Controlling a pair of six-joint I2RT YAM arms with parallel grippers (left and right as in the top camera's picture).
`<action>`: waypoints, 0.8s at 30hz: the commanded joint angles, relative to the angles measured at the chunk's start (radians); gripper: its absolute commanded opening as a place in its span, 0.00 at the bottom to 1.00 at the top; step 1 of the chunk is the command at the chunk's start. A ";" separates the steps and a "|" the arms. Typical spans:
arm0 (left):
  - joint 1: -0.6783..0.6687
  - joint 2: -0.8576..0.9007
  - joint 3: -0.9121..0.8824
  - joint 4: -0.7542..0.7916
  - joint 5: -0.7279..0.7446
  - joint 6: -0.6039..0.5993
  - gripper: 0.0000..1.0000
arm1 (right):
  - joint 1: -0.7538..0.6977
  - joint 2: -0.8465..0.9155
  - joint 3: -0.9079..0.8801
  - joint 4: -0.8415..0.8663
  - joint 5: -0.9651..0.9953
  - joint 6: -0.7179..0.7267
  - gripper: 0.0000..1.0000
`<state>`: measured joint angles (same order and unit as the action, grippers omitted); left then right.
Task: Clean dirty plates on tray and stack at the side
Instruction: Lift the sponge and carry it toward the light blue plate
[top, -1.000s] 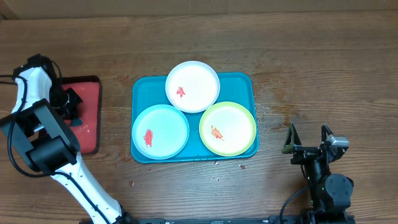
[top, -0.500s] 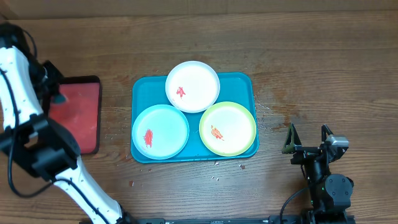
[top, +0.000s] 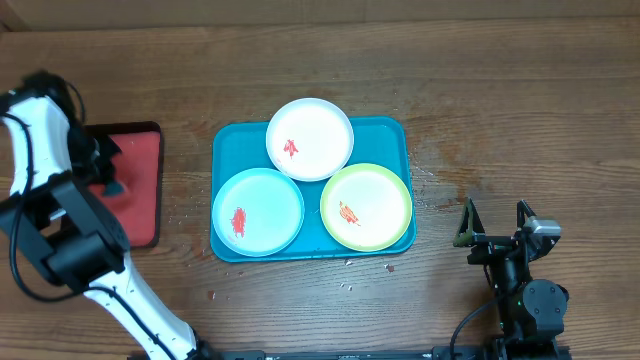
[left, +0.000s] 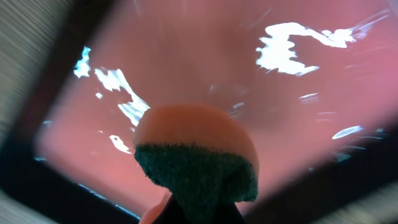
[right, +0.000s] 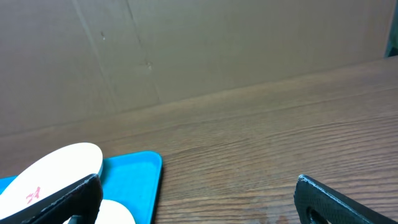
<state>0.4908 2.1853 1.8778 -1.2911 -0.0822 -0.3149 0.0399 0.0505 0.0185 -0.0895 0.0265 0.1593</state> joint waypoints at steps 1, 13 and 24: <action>0.000 -0.011 0.034 -0.037 -0.032 0.005 0.04 | -0.002 -0.002 -0.010 0.008 0.006 -0.003 1.00; -0.007 -0.074 0.074 -0.103 0.015 0.004 0.04 | -0.002 -0.002 -0.010 0.008 0.006 -0.003 1.00; -0.005 -0.109 0.067 -0.174 0.151 0.031 0.04 | -0.002 -0.002 -0.010 0.008 0.006 -0.003 1.00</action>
<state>0.4908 2.1361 1.8320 -1.4330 0.0128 -0.3061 0.0399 0.0505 0.0185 -0.0895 0.0265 0.1596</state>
